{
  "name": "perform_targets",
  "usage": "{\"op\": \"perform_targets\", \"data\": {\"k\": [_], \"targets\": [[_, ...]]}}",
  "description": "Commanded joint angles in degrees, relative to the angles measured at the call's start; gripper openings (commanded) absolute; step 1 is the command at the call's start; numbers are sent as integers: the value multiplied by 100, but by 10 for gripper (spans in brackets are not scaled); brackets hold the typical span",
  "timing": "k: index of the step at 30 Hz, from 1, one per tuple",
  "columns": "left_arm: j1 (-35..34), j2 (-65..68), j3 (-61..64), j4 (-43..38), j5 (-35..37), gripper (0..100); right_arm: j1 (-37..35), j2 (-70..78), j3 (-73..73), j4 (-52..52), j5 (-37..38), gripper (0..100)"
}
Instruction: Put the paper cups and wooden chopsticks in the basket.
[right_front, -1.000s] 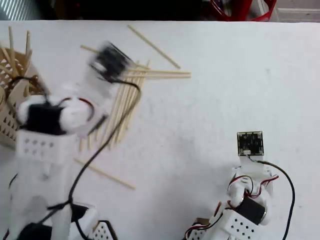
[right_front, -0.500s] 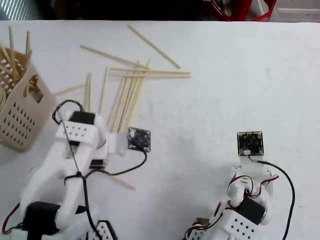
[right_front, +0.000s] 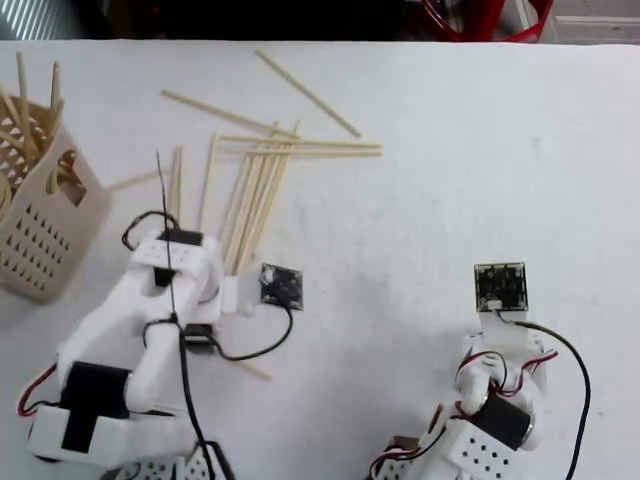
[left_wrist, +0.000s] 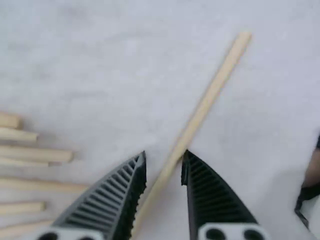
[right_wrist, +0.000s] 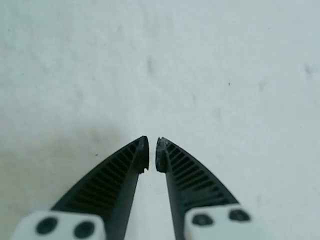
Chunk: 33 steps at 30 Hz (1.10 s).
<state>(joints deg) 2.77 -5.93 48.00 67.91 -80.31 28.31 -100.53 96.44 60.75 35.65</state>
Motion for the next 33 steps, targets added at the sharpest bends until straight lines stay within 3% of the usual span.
{"op": "perform_targets", "data": {"k": [1,4,16,22,27,33], "targets": [[-57,-13,-360,202,-791,128,66,-4,53,-13,-9,45],[-4,40,-624,554,-633,128,66,-4,53,-13,-9,45],[-4,48,70,-325,-563,127,66,-4,53,-13,-9,45],[-13,48,9,-527,9,84,66,-4,53,-13,-9,45],[4,-4,-44,-264,-211,81,66,-4,53,-13,-9,45],[-22,-13,-914,325,325,81,66,-4,53,-13,-9,45]]}}
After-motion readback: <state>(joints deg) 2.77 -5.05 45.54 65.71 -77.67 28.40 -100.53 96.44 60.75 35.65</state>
